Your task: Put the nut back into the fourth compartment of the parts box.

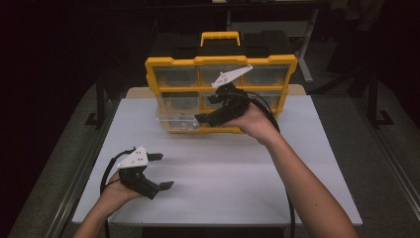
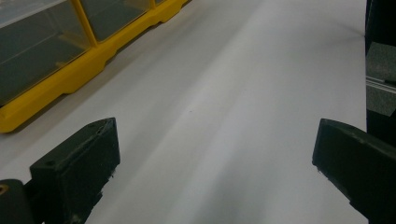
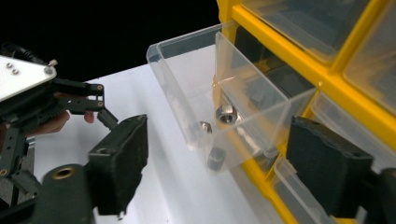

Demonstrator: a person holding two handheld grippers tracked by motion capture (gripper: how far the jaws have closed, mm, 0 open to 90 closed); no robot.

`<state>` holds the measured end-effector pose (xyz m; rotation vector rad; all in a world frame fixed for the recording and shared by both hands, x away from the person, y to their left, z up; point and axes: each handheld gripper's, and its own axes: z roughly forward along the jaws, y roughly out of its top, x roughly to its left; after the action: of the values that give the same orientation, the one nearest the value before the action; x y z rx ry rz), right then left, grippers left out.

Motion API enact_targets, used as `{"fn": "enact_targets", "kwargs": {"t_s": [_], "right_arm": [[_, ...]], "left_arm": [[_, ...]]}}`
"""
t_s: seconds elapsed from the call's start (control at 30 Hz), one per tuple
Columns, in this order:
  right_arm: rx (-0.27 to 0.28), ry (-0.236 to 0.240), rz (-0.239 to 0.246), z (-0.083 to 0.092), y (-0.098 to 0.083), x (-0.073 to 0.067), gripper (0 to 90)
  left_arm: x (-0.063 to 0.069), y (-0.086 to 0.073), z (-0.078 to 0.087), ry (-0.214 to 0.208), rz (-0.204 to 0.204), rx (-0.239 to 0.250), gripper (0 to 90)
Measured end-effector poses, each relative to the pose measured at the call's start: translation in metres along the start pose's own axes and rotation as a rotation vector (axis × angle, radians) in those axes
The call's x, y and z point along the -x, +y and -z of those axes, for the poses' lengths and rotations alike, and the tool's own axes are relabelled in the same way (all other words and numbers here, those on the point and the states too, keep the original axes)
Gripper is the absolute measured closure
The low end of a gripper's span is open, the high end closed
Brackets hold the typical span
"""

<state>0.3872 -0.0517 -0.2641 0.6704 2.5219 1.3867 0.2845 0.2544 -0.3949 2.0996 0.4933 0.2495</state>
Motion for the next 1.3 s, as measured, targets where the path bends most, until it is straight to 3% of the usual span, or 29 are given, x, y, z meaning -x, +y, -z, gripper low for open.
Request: {"fn": "enact_targets", "kwargs": {"t_s": [0.1,0.37,0.57,0.8,1.1,1.3], "right_arm": [[0.023,-0.010,-0.020,0.005,-0.011,-0.004,15.4],[0.051,-0.036,-0.014,0.012,-0.045,-0.006,11.0],[0.040,-0.056,-0.029,0.015,-0.073,-0.010,7.3],[0.065,-0.098,-0.053,0.019,-0.107,-0.014,5.5],[0.082,-0.108,-0.096,0.027,-0.151,-0.017,5.1],[0.060,-0.120,-0.102,0.036,-0.175,-0.020,5.1]], "left_arm": [[0.000,0.000,0.000,-0.002,0.005,0.007,1.0],[0.000,-0.001,-0.001,-0.004,0.001,0.001,1.0],[0.000,-0.001,-0.001,-0.006,-0.004,0.004,1.0],[0.000,-0.003,-0.002,-0.003,0.005,0.009,1.0],[0.001,-0.006,-0.005,-0.011,0.001,0.001,1.0],[0.002,-0.008,-0.007,-0.015,-0.002,-0.004,1.0]]}}
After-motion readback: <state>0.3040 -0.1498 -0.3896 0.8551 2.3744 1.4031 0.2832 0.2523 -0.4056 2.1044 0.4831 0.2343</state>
